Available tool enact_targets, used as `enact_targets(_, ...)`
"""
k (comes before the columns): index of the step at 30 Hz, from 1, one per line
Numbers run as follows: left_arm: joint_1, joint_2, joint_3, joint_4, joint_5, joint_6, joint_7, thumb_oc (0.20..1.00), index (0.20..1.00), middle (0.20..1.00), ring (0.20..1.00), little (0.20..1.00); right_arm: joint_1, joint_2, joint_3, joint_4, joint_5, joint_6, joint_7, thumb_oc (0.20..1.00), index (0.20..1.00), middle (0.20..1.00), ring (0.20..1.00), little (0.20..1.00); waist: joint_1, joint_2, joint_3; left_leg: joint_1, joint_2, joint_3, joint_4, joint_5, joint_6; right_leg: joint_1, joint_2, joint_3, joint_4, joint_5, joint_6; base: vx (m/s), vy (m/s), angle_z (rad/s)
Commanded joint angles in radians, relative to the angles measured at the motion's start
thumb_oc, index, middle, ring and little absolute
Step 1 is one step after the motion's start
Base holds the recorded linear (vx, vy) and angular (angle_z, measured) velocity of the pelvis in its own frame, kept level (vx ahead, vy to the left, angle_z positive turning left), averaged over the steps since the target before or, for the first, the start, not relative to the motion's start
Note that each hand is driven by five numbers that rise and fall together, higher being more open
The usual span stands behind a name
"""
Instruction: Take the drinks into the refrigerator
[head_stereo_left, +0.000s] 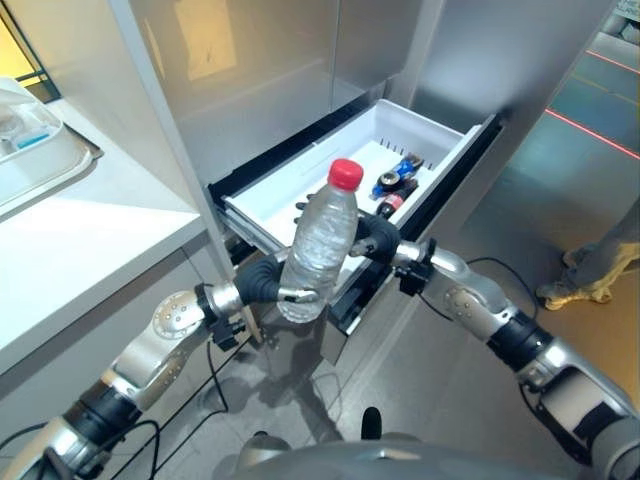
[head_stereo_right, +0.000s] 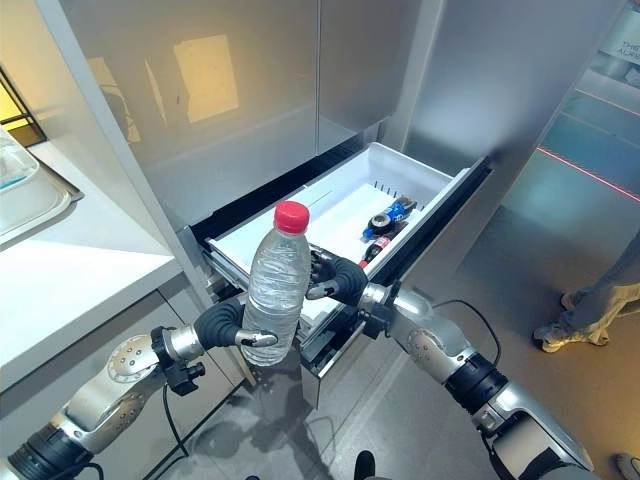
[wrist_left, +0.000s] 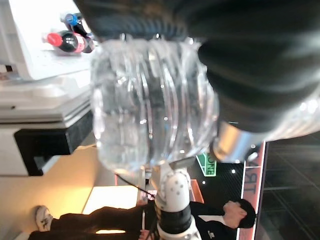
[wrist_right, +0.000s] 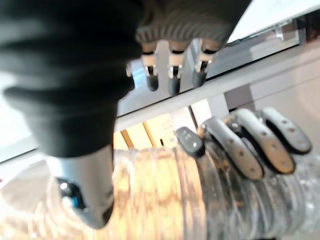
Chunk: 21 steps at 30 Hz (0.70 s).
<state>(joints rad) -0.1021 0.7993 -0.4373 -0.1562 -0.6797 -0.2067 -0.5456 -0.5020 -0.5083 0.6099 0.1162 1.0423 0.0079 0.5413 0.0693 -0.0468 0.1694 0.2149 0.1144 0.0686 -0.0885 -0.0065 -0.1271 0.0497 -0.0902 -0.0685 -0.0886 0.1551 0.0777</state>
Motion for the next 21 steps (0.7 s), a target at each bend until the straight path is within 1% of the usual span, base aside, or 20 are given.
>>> enact_targets(1,-0.083,-0.064,0.024,-0.004,0.030,-0.062,0.023,0.200,0.200,0.200,0.200,0.200,-0.057,0.082,0.035,-0.131,0.048,-0.040,0.029,1.000,1.000,1.000,1.000,1.000,0.007,0.019,-0.017,-0.028,-0.080,-0.035,0.001,-0.056,0.107,0.032,0.016,-0.066,0.142,-0.142,0.013,-0.01,0.004,-0.05)
enact_targets(5,-0.076,-0.073,0.030,0.000,0.031,-0.055,0.023,0.200,0.200,0.200,0.200,0.200,-0.025,0.102,0.048,-0.166,0.056,-0.025,0.034,1.000,1.000,1.000,1.000,1.000,0.007,0.017,-0.016,-0.029,-0.081,-0.038,0.001,-0.055,0.108,0.032,0.016,-0.066,0.140,-0.142,0.013,0.00,0.001,-0.01)
enact_targets(9,-0.076,-0.083,0.031,0.008,0.031,-0.051,0.021,0.200,0.200,0.200,0.200,0.200,-0.012,0.103,0.067,-0.198,0.052,-0.007,0.051,1.000,1.000,1.000,1.000,1.000,0.008,0.016,-0.017,-0.029,-0.081,-0.041,0.001,-0.054,0.108,0.035,0.014,-0.068,0.138,-0.141,0.012,0.00,0.000,0.00)
enact_targets(16,-0.074,-0.089,0.031,0.016,0.027,-0.051,0.026,0.200,0.200,0.200,0.200,0.200,-0.005,0.106,0.068,-0.213,0.068,-0.014,0.047,1.000,1.000,1.000,1.000,1.000,0.011,0.016,-0.013,-0.032,-0.082,-0.046,0.001,-0.051,0.109,0.035,0.015,-0.071,0.135,-0.139,0.010,0.00,0.000,0.00)
enact_targets(21,-0.076,-0.099,0.028,0.024,0.031,-0.050,0.027,0.200,0.200,0.200,0.200,0.200,-0.012,0.112,0.079,-0.233,0.079,-0.006,0.050,1.000,1.000,1.000,1.000,1.000,0.013,0.017,-0.012,-0.033,-0.081,-0.047,0.001,-0.049,0.108,0.035,0.015,-0.072,0.135,-0.140,0.009,0.00,0.000,0.00)
